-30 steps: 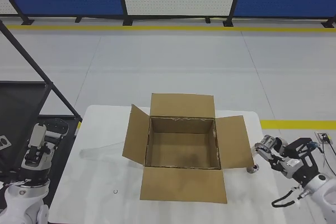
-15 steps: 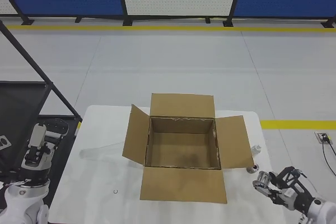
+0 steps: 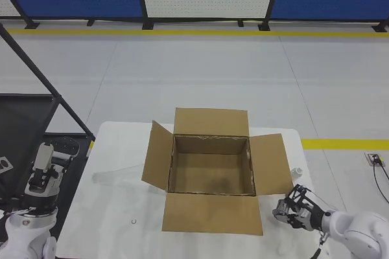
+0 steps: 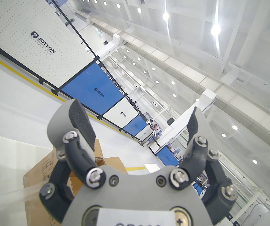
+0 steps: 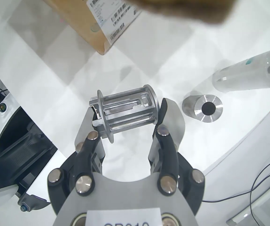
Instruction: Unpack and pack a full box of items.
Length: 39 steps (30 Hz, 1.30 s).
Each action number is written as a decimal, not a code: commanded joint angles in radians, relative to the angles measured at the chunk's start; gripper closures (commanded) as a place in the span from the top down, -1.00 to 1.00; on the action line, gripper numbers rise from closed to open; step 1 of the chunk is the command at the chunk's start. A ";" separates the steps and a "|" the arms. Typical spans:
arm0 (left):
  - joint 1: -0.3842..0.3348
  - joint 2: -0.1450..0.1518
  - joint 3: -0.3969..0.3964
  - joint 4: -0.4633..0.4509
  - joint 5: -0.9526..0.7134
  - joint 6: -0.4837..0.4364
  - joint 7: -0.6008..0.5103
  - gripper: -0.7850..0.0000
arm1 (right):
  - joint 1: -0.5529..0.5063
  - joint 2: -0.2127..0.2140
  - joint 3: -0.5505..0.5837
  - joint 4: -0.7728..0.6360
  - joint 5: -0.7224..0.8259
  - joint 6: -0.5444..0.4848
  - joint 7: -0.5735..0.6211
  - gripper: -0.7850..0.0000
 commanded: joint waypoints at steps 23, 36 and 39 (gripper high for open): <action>0.000 0.000 0.000 0.000 0.000 0.000 0.000 1.00 | 0.125 0.024 -0.129 0.147 -0.068 0.050 -0.010 -1.00; 0.000 0.000 0.000 0.000 0.000 0.000 0.000 1.00 | 0.147 0.037 -0.159 0.177 -0.058 0.071 -0.017 0.03; 0.000 0.000 0.000 0.000 0.000 0.000 0.000 1.00 | 0.147 0.041 -0.161 0.181 -0.055 0.074 -0.021 0.19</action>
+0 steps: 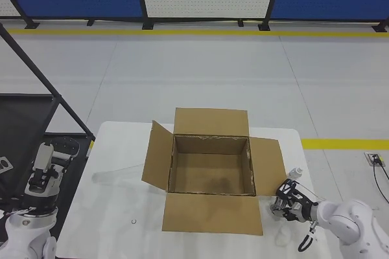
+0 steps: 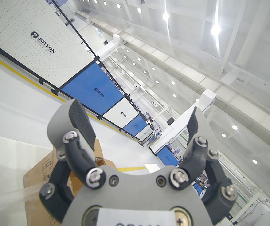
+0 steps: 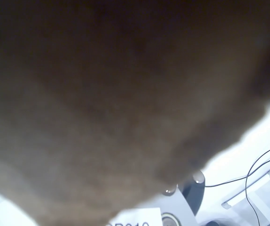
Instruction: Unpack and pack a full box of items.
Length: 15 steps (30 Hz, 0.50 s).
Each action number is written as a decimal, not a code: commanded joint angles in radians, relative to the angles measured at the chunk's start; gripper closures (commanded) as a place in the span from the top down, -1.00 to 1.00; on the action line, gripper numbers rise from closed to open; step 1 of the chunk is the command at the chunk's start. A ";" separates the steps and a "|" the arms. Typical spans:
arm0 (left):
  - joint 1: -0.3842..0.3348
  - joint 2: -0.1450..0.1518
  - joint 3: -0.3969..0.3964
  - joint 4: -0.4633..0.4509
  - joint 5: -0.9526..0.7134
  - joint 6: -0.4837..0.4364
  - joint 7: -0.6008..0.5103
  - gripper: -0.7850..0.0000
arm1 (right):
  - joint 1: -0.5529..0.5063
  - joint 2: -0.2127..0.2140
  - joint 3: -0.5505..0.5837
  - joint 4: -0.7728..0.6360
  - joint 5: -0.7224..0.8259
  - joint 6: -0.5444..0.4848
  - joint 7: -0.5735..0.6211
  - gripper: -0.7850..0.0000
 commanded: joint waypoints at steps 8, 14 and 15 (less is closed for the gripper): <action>0.000 0.000 0.000 0.000 0.000 0.000 0.000 1.00 | -0.007 0.011 -0.002 0.002 0.011 0.004 -0.013 0.84; 0.000 0.000 0.000 0.000 0.000 0.000 0.000 1.00 | -0.017 0.019 0.005 -0.009 0.026 -0.003 -0.027 1.00; 0.000 0.000 0.000 0.000 0.000 0.000 0.000 1.00 | -0.021 0.021 0.011 -0.018 0.030 -0.005 -0.035 1.00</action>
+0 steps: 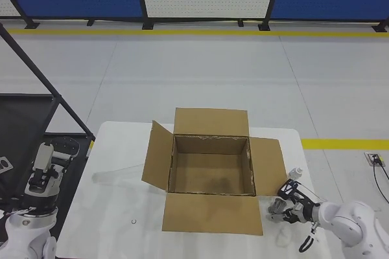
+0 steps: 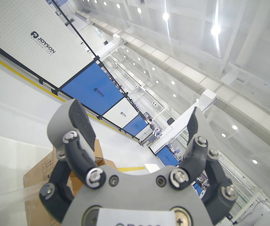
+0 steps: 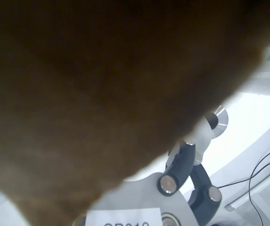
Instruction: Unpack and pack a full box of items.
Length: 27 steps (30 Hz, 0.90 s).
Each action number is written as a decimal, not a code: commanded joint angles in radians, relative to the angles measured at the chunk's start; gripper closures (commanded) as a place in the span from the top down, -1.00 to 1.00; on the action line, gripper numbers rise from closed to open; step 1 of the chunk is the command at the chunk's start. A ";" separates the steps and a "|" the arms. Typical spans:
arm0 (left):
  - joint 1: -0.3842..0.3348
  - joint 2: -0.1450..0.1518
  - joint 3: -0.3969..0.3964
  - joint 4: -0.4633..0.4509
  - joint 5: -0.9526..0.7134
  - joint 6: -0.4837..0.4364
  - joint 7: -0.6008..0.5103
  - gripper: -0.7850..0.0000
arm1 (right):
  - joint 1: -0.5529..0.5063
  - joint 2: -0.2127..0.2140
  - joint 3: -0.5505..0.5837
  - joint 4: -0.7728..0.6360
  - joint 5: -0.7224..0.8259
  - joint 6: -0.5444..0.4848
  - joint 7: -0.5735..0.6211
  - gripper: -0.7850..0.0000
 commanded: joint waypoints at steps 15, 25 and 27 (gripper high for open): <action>0.000 0.000 0.000 0.000 0.000 0.000 0.000 1.00 | -0.200 0.041 0.247 -0.199 0.207 -0.080 -0.214 1.00; 0.000 0.000 0.000 0.000 0.000 0.000 0.000 1.00 | -0.205 0.048 0.269 -0.181 0.538 -0.037 -0.230 1.00; 0.000 0.000 0.000 0.000 0.000 0.000 0.000 1.00 | -0.174 0.051 0.257 -0.161 0.588 0.015 -0.184 1.00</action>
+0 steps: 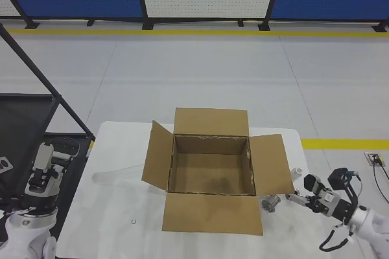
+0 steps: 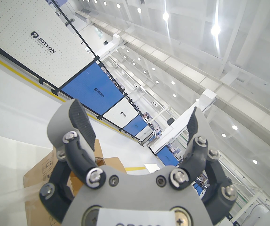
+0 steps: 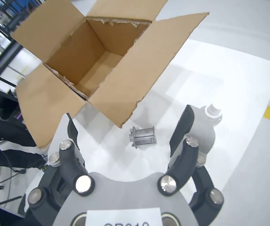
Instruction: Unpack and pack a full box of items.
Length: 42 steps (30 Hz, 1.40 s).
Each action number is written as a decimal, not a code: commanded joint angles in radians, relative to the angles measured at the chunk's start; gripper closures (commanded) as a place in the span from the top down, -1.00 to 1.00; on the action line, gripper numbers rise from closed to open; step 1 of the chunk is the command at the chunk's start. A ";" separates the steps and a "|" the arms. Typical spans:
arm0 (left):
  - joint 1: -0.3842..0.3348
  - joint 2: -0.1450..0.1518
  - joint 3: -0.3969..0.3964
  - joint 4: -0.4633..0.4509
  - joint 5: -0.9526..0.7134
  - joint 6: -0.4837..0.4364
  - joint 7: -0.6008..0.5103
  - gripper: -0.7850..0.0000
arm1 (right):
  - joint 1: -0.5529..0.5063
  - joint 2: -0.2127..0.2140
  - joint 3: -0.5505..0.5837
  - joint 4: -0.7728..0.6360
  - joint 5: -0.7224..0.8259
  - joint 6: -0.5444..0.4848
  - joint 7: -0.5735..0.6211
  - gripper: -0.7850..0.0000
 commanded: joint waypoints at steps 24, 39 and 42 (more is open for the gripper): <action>0.016 -0.002 -0.024 -0.008 -0.005 0.000 0.029 1.00 | 0.434 0.016 -0.235 0.368 0.343 0.210 0.395 1.00; 0.012 -0.002 -0.031 -0.001 -0.005 -0.001 0.039 1.00 | 0.527 0.015 -0.328 0.468 0.352 0.198 0.399 -0.64; 0.010 -0.002 -0.033 0.001 -0.006 -0.002 0.039 1.00 | 0.537 0.015 -0.342 0.472 0.351 0.202 0.395 -0.76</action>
